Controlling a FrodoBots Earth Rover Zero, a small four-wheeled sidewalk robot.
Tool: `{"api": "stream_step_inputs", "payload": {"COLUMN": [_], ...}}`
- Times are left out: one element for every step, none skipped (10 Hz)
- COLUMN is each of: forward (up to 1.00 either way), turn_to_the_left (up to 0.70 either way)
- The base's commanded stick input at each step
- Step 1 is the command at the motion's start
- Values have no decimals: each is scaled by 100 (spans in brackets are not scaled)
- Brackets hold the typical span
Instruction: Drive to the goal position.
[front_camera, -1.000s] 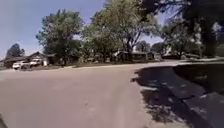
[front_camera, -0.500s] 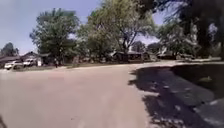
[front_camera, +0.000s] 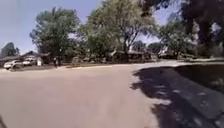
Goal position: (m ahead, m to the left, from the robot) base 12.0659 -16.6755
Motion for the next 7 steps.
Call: {"api": "stream_step_inputs", "payload": {"forward": [70, 70, 70, 70, 70, 70, 70], "turn_to_the_left": [0, 0, 0, 0, 0, 0, 0]}}
